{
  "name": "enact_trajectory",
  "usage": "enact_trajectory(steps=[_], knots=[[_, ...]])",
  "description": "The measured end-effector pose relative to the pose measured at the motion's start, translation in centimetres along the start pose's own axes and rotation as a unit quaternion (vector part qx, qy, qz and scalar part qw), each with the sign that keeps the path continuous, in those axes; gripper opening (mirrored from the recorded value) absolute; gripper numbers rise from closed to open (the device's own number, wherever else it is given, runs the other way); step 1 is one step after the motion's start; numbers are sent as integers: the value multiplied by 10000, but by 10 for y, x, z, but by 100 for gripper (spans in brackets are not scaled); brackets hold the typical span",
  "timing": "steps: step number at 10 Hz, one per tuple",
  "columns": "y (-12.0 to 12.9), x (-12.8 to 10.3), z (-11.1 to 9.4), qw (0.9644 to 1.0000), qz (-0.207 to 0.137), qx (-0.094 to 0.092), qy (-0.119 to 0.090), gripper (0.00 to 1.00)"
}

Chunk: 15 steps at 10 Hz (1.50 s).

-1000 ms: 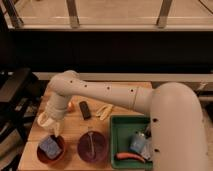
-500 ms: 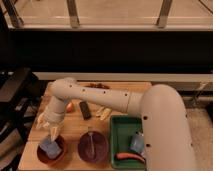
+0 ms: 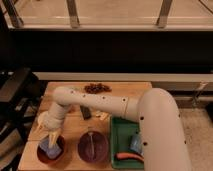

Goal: Wipe red bowl with sponge

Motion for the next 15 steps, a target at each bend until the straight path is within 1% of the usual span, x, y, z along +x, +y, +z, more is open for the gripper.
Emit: enact_trajectory(steps=[2, 3, 5, 7, 9, 10, 11, 13, 15], knots=[[4, 3, 7, 10000, 79, -6, -43, 64], [6, 4, 10, 9999, 123, -13, -25, 57], [8, 4, 8, 9999, 159, 1, 28, 39], [9, 1, 3, 9998, 167, 17, 109, 17], [12, -2, -1, 9997, 186, 45, 159, 2], [15, -4, -4, 9996, 211, 52, 178, 0], [19, -6, -6, 9995, 241, 49, 187, 0], [33, -10, -9, 9990, 404, 39, 197, 0], [45, -13, -20, 9980, 539, 82, 311, 0]])
